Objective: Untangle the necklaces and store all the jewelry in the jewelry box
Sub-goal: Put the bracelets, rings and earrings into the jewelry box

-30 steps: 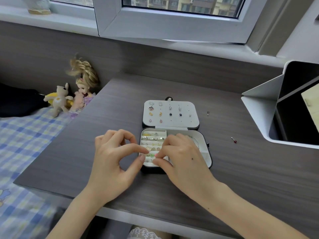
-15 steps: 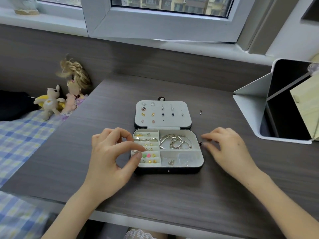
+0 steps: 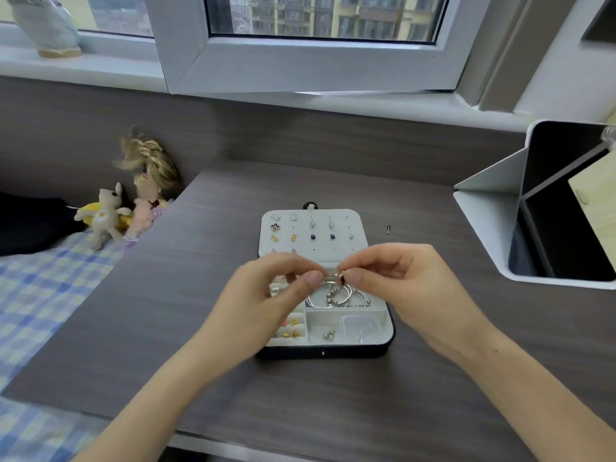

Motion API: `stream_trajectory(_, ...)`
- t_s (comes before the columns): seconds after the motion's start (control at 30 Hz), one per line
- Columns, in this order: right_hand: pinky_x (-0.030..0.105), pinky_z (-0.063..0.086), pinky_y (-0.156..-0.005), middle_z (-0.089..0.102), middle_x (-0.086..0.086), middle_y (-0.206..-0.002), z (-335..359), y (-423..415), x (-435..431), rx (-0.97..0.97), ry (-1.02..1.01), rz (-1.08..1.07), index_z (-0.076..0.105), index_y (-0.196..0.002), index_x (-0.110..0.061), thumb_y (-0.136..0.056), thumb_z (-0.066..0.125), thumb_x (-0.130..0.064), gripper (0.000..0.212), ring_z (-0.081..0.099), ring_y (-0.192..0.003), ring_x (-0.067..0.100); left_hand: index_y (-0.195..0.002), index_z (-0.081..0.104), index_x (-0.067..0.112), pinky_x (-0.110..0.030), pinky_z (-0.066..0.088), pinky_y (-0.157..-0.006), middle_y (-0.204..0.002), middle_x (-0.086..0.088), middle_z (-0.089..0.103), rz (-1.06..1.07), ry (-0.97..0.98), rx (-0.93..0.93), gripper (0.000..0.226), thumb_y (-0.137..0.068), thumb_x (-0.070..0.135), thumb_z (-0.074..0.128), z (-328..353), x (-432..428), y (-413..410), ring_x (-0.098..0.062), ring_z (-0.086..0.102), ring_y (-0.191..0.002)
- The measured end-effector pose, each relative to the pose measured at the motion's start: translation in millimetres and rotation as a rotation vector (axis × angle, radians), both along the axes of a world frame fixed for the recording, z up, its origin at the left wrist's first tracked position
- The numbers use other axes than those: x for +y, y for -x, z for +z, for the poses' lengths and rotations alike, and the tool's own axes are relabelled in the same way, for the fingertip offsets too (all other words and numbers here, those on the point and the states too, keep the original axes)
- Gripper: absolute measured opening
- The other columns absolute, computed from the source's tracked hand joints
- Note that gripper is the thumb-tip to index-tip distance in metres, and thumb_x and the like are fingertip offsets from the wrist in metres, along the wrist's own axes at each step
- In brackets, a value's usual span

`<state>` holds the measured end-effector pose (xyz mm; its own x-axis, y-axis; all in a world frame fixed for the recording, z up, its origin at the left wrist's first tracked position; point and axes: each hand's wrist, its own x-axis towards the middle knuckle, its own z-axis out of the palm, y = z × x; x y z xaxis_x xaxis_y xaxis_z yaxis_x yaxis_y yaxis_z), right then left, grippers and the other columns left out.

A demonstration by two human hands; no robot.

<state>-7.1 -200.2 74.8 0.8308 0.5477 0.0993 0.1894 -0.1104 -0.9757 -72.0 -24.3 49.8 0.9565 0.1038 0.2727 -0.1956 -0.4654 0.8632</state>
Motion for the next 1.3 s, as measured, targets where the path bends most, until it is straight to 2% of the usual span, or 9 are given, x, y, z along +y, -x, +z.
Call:
stream_trajectory(0.23, 0.021, 0.053, -0.071, 0.073, 0.003, -0.077, 7, -5, 19, -0.024, -0.084, 0.104, 0.074, -0.077, -0.014, -0.076, 0.072, -0.001, 0.013, 0.068, -0.073, 0.017, -0.078, 0.072, 0.015, -0.032, 0.046, -0.071, -0.073, -0.006, 0.066, -0.089, 0.328, 0.099, 0.022, -0.073, 0.036, 0.07, 9, 9, -8, -0.019, 0.057, -0.072)
stream_trajectory(0.4, 0.019, 0.04, -0.067, 0.067, -0.011, -0.076, 4, -11, 25, -0.427, -0.012, 0.068, 0.073, -0.078, -0.029, -0.076, 0.072, -0.017, 0.012, 0.056, -0.072, 0.009, -0.071, 0.073, 0.013, -0.015, 0.048, -0.064, -0.066, 0.001, 0.064, -0.234, 0.529, 0.27, 0.013, -0.075, 0.021, 0.064, 25, 22, -15, -0.006, 0.057, -0.063)
stream_trajectory(0.57, 0.027, 0.045, -0.073, 0.067, -0.007, -0.081, 3, -14, 28, -1.008, 0.029, -0.008, 0.074, -0.082, -0.013, -0.085, 0.066, -0.015, 0.008, 0.058, -0.079, 0.011, -0.073, 0.075, 0.009, -0.016, 0.051, -0.065, -0.069, -0.002, 0.067, -0.275, 0.532, 0.356, 0.011, -0.072, 0.015, 0.067, 31, 33, -22, -0.007, 0.061, -0.064)
stream_trajectory(0.7, 0.035, 0.043, -0.065, 0.068, -0.001, -0.078, 4, -14, 26, -1.469, 0.138, 0.023, 0.074, -0.081, -0.012, -0.089, 0.062, -0.009, 0.016, 0.058, -0.072, 0.02, -0.074, 0.074, 0.011, -0.016, 0.05, -0.067, -0.071, -0.003, 0.068, -0.319, 0.382, 0.447, 0.007, -0.074, 0.018, 0.077, 41, 38, -15, -0.008, 0.062, -0.068)
stream_trajectory(0.8, 0.036, 0.043, -0.064, 0.066, -0.001, -0.076, 3, -13, 31, -1.595, 0.311, 0.067, 0.07, -0.075, -0.013, -0.09, 0.06, -0.007, 0.018, 0.059, -0.069, 0.023, -0.071, 0.069, 0.02, -0.01, 0.046, -0.066, -0.071, 0.004, 0.069, -0.157, -0.061, 0.397, 0.012, -0.082, 0.024, 0.07, 45, 39, -20, 0.0, 0.06, -0.065)
stream_trajectory(0.87, 0.035, 0.041, -0.068, 0.064, -0.004, -0.077, 2, -17, 32, -1.526, 0.378, 0.1, 0.068, -0.074, -0.016, -0.089, 0.059, -0.01, 0.018, 0.057, -0.072, 0.021, -0.068, 0.064, 0.027, -0.004, 0.043, -0.057, -0.068, 0.008, 0.067, 0.066, -0.346, 0.277, 0.019, -0.086, 0.023, 0.066, 48, 45, -27, 0.0, 0.06, -0.065)
stream_trajectory(1.07, 0.01, 0.034, -0.061, 0.062, -0.014, -0.08, 3, -58, 46, -0.363, 0.278, -0.06, 0.073, -0.077, -0.023, -0.085, 0.067, -0.02, 0.011, 0.048, -0.065, -0.003, -0.07, 0.071, 0.021, -0.022, 0.043, -0.063, -0.061, 0.01, 0.069, 0.217, 0.135, 0.155, 0.013, -0.081, 0.015, 0.071, 38, 74, -52, 0.002, 0.059, -0.062)
stream_trajectory(1.17, 0.014, 0.031, -0.054, 0.056, -0.016, -0.067, -11, -83, 70, -0.261, 0.416, -0.155, 0.074, -0.079, -0.023, -0.085, 0.067, -0.022, 0.01, 0.045, -0.052, -0.008, -0.072, 0.071, 0.019, -0.008, 0.038, -0.052, -0.06, 0.011, 0.067, 0.275, 0.26, 0.088, 0.013, -0.083, 0.012, 0.07, 16, 67, -66, 0.007, 0.056, -0.054)
stream_trajectory(1.3, 0.027, 0.036, -0.076, 0.054, -0.016, -0.06, -22, -98, 92, -0.338, 0.656, -0.129, 0.072, -0.076, -0.029, -0.086, 0.064, -0.028, 0.012, 0.048, -0.068, 0.002, -0.073, 0.071, 0.02, -0.004, 0.04, -0.055, -0.062, 0.017, 0.068, 0.349, 0.377, 0.031, 0.014, -0.084, 0.011, 0.069, -10, 63, -75, 0.009, 0.058, -0.061)
